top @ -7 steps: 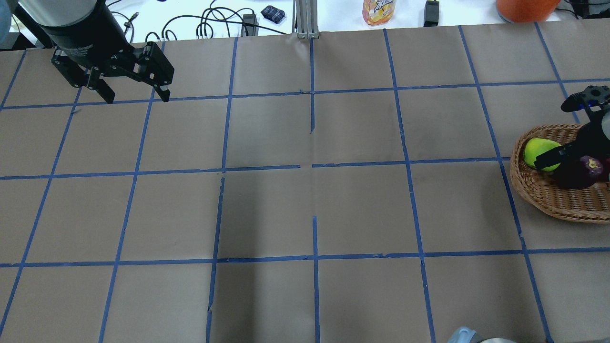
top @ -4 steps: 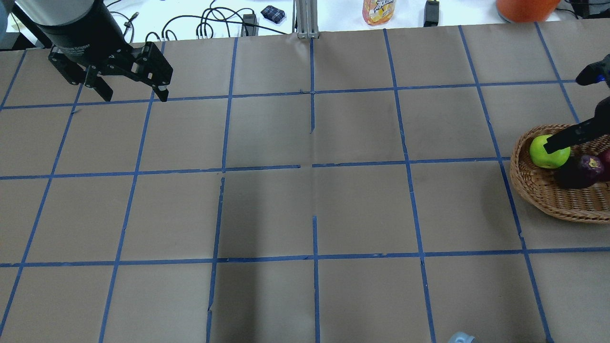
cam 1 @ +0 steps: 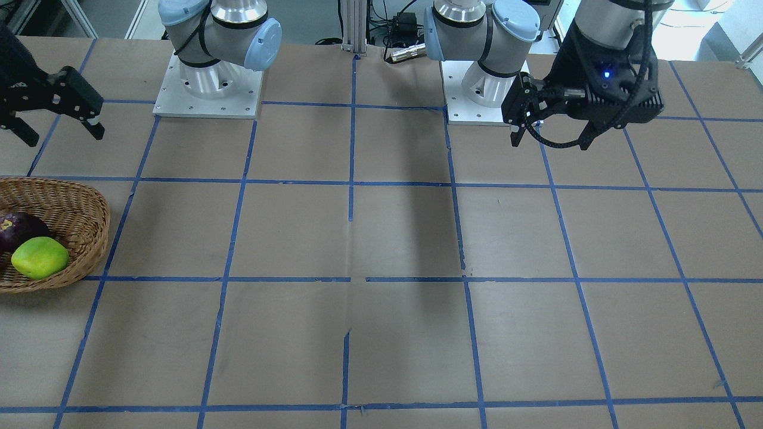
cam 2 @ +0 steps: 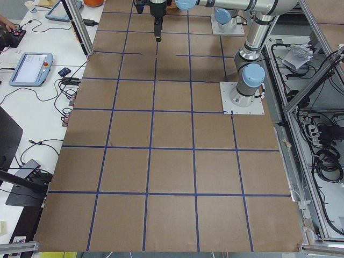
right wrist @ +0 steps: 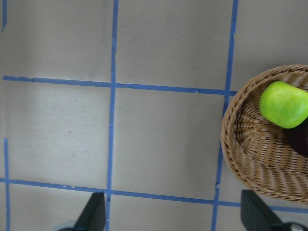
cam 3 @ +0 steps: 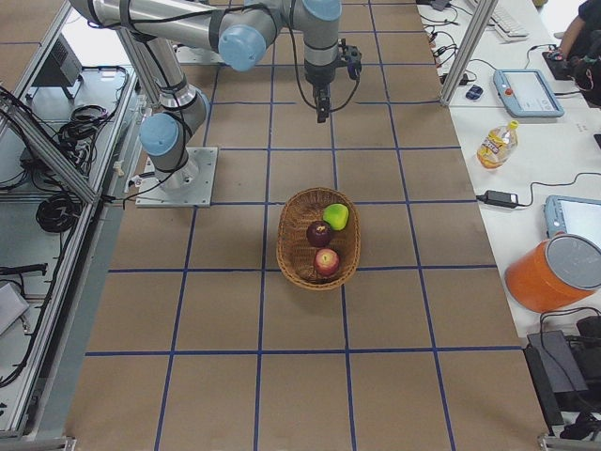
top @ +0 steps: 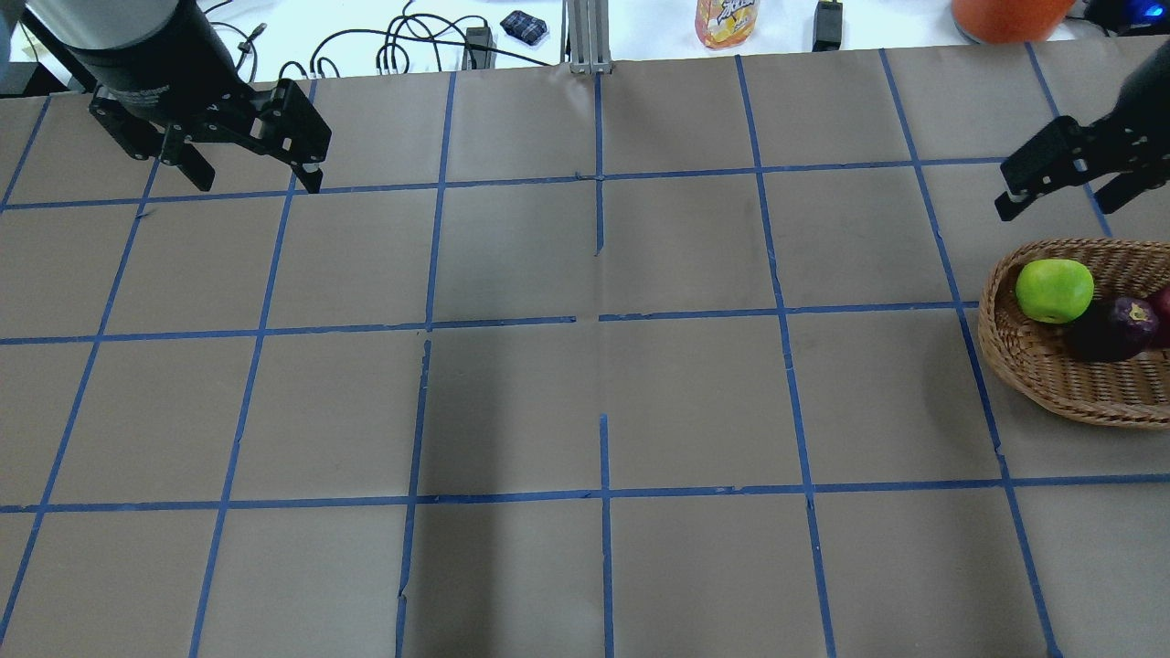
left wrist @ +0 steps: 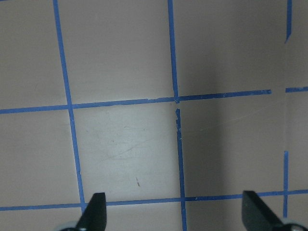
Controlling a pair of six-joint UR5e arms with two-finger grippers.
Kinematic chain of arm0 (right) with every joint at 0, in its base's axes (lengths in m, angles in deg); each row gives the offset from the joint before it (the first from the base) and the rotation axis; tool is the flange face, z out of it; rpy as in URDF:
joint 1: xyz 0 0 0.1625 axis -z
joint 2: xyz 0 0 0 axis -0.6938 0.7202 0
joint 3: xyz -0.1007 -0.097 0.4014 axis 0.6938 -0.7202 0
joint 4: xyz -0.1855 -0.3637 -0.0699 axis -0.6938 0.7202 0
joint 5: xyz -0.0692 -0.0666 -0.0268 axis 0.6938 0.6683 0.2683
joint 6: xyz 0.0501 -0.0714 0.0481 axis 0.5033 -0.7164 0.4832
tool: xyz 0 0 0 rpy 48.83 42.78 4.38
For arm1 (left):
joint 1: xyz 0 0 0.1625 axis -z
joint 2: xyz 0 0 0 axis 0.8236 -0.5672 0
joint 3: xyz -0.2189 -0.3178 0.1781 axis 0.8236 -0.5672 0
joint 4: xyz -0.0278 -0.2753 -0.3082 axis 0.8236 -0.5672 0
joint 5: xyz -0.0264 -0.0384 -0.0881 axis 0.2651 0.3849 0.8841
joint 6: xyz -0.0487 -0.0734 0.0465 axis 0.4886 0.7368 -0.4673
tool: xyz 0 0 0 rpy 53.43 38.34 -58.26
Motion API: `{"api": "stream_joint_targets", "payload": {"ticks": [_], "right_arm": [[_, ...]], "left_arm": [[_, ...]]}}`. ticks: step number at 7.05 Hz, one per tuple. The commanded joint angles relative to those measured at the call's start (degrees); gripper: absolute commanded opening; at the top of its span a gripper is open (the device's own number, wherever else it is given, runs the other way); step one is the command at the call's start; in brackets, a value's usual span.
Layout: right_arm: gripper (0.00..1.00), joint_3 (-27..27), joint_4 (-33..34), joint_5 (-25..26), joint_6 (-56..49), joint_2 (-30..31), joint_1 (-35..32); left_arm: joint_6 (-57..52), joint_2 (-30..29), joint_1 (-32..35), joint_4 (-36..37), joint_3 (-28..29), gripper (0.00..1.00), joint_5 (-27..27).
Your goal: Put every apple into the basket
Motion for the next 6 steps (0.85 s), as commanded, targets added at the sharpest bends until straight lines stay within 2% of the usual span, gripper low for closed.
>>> {"api": "stream_joint_targets", "payload": {"ticks": [1,3,6], "right_arm": [[1.00,-3.67,-0.89,0.52,16.99,-1.85,-12.54],[1.00,-10.15,-1.76,1.40,19.95,-7.03,-15.93],[1.00,-11.42,-1.68,2.72,22.33,-8.37,-17.44]], "left_arm": [[0.06,0.78,0.07,0.36,-0.66,1.00,-0.47],[0.06,1.31,0.16,0.11,-0.56,1.00,0.05],[0.06,2.27,0.16,-0.16,-1.09,1.00,0.14]]}}
